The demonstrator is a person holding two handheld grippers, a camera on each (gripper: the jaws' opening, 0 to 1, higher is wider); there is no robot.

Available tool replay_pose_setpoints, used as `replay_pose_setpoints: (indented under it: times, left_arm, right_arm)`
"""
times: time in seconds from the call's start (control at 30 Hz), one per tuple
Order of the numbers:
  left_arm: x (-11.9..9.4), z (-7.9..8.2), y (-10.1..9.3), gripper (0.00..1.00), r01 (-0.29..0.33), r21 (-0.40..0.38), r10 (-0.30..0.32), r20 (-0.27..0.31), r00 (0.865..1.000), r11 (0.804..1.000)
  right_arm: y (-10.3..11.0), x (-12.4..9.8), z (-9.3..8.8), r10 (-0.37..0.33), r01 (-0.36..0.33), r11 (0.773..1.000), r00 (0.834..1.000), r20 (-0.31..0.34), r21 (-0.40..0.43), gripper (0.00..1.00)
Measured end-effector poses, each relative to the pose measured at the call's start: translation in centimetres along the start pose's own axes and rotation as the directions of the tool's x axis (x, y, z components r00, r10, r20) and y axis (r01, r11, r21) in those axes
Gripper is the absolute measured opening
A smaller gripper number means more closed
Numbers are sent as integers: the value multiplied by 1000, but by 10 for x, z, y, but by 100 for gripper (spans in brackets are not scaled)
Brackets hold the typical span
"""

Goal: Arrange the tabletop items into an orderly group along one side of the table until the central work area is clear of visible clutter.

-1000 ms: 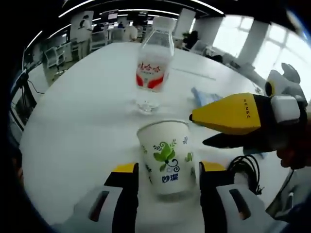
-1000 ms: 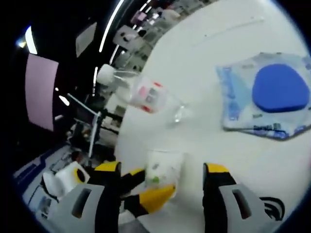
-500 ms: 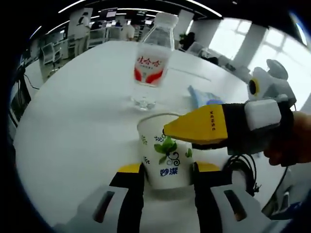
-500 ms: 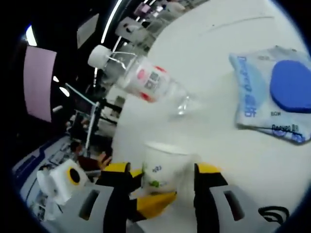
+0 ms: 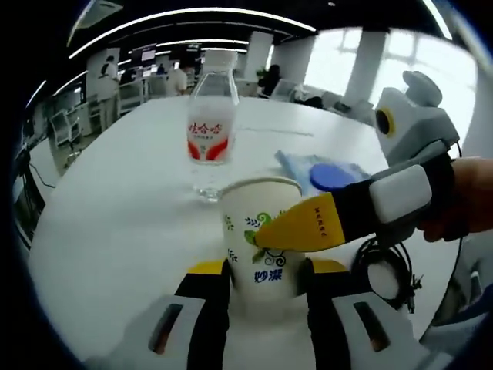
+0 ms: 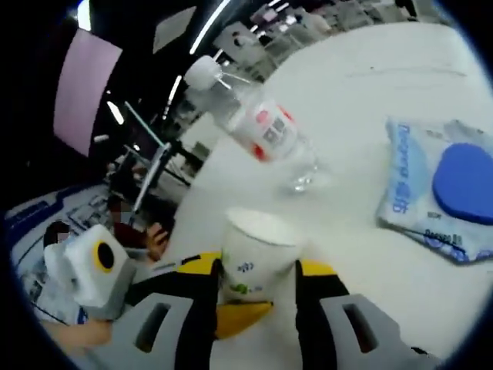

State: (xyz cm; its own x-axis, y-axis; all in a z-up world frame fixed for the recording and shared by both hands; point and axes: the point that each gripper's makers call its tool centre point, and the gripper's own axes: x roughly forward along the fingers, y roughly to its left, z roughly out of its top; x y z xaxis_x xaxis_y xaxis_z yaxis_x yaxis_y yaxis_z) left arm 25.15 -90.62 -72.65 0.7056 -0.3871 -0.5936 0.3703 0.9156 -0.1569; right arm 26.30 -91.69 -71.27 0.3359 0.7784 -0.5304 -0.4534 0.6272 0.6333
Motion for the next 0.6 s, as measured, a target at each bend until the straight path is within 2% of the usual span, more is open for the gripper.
replay_pose_setpoints:
  times: [0.07,0.13,0.2,0.23,0.27,0.3,0.4,0.5,0.53,0.6]
  left_arm:
    - [0,6,-3,36,4,17,-5,24,1000,1000]
    - [1,14,-6,36,-2,51,-1,50,999,999]
    - [2,17,-9,36,-8,109,3,52,999,994]
    - [2,18,-12,37,-6,114,0,50,999,993]
    - [1,21,-15,37,-5,113,-2,62,998,994]
    - [1,23,-17,37,-4,114,-5,77,997,994]
    - [5,27,-21,37,19,118,-29,85,996,993]
    - [9,28,-25,37,28,184,-40,63,997,982]
    - [10,29,-26,37,30,185,-43,65,997,982]
    - [10,34,-28,37,36,205,-53,77,996,978]
  right_arm:
    - [0,-4,5,-1,2,1000,1000,27,-17,35]
    - [2,-11,13,2,6,995,997,72,-104,34]
    - [3,-15,14,-5,19,984,997,81,-174,34]
    - [3,-17,15,-12,30,977,996,87,-211,34]
    - [4,-21,18,-14,43,963,994,110,-266,33]
    - [6,-25,22,-12,59,939,990,139,-338,33]
    - [5,-30,22,-26,99,884,986,162,-457,33]
    - [2,-33,23,-35,119,856,984,173,-504,33]
    - [2,-34,26,-29,125,839,982,185,-530,33]
    - [1,-36,29,-22,126,832,981,195,-540,33]
